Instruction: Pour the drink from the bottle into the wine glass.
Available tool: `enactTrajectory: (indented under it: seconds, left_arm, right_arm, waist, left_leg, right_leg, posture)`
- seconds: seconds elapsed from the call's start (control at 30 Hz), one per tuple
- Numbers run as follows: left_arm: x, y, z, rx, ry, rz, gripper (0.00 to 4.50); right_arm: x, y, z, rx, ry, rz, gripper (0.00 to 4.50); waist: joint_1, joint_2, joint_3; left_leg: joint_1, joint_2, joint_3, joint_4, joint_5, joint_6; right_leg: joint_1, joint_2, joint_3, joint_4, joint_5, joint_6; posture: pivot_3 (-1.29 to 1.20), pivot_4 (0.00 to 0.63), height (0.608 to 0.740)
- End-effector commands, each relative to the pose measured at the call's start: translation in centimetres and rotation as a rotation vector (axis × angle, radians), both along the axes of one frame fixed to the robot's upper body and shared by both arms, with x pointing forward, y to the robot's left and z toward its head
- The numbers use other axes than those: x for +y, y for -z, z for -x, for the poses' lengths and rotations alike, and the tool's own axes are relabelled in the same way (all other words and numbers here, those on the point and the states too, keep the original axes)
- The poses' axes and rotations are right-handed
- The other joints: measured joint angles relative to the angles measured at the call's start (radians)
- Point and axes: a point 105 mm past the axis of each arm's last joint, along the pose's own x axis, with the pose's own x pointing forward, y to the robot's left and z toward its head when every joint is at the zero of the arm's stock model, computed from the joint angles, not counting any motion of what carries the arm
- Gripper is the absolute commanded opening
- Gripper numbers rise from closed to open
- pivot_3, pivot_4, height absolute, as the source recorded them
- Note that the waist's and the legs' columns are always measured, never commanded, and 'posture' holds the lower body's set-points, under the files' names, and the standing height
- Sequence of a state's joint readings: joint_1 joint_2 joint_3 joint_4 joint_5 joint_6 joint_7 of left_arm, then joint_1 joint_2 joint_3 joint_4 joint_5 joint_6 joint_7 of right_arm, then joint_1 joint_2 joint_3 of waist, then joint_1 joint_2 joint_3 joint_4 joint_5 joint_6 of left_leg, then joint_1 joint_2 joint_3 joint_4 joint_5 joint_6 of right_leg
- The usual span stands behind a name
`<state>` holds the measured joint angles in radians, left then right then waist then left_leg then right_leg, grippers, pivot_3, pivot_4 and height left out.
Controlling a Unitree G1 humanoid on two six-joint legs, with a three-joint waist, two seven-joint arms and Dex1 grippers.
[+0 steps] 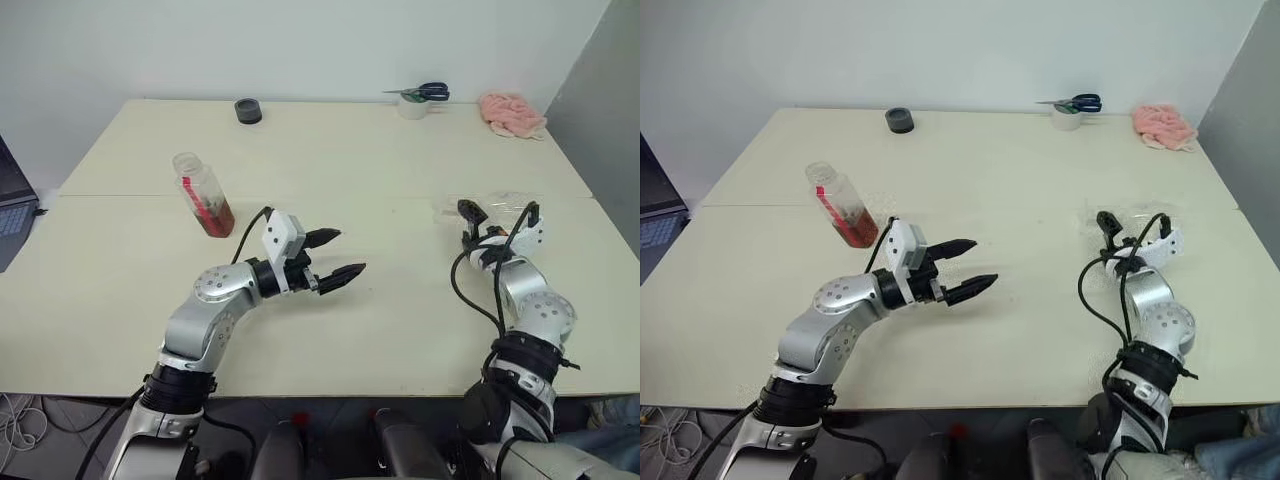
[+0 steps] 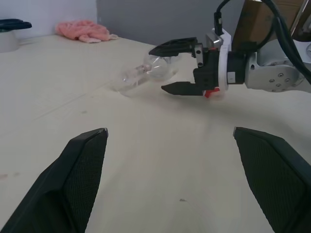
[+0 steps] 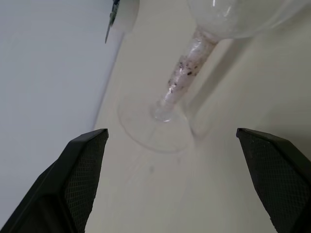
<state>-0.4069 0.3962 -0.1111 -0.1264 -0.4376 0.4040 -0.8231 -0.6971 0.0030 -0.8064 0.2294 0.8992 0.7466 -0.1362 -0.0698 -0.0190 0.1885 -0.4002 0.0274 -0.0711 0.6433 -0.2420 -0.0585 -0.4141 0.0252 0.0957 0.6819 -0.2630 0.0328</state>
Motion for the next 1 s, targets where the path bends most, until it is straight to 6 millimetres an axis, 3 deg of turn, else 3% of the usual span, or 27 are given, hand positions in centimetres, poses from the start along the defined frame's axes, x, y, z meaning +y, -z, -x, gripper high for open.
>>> enactTrajectory:
  seconds: [0.03, 0.57, 0.67, 0.87, 0.93, 1.0]
  left_arm:
    - [-0.4, -1.1, 0.0, -0.047, 0.008, 0.017, 4.44]
    - [0.9, -1.1, -0.2, -0.056, -0.09, 0.011, 4.44]
    - [1.2, -1.1, -0.2, -0.058, -0.105, 0.011, 4.5]
    - [1.7, -1.2, -0.3, -0.06, -0.125, 0.005, 4.5]
    - [1.8, -1.2, -0.3, -0.061, -0.133, 0.004, 4.5]
    - [2.0, -1.3, -0.4, -0.064, -0.146, 0.002, 4.5]
  right_arm:
    - [-1.5, -1.3, -1.1, -0.046, 0.071, -0.075, 4.5]
    - [-2.2, 0.8, -5.2, 0.021, 0.203, -0.269, 4.5]
    - [-2.5, 2.0, -5.1, 0.06, 0.236, -0.272, 3.86]
    - [-2.4, 3.4, -5.0, 0.112, 0.243, -0.264, 1.73]
    - [-2.0, 2.8, -5.2, 0.095, 0.223, -0.239, 1.04]
    - [-1.3, 0.7, -5.8, 0.017, 0.182, -0.151, 0.37]
  waist:
    - [-0.003, 0.0, 0.0]
    - [-0.014, 0.0, 0.0]
    - [-0.014, 0.0, 0.0]
    - [-0.014, 0.0, 0.0]
    - [-0.014, -0.001, -0.001]
    - [-0.014, -0.002, -0.001]
  left_leg:
    - [0.0, 0.0, 0.0, 0.0, 0.0, 0.0]
    - [0.0, 0.0, 0.001, 0.0, 0.0, 0.0]
    - [0.001, 0.0, 0.001, 0.0, 0.0, 0.0]
    - [0.002, 0.0, 0.001, 0.0, 0.0, 0.0]
    - [0.003, 0.0, 0.001, 0.0, 0.0, 0.0]
    - [0.004, 0.0, 0.0, 0.0, 0.0, 0.0]
  right_leg:
    - [0.0, 0.0, 0.0, 0.0, 0.0, 0.0]
    - [0.0, 0.0, 0.001, 0.0, 0.0, 0.0]
    - [0.001, 0.0, 0.001, -0.001, 0.0, 0.0]
    - [0.004, 0.0, 0.001, -0.002, 0.0, 0.0]
    - [0.004, 0.0, 0.001, -0.002, 0.0, 0.0]
    - [0.005, 0.0, 0.001, -0.002, 0.0, 0.0]
  posture:
    - [0.0, 0.15, 0.74]
    - [0.0, 0.15, 0.74]
    - [0.0, 0.15, 0.74]
    - [0.0, 0.15, 0.74]
    - [0.0, 0.15, 0.74]
    - [0.0, 0.15, 0.74]
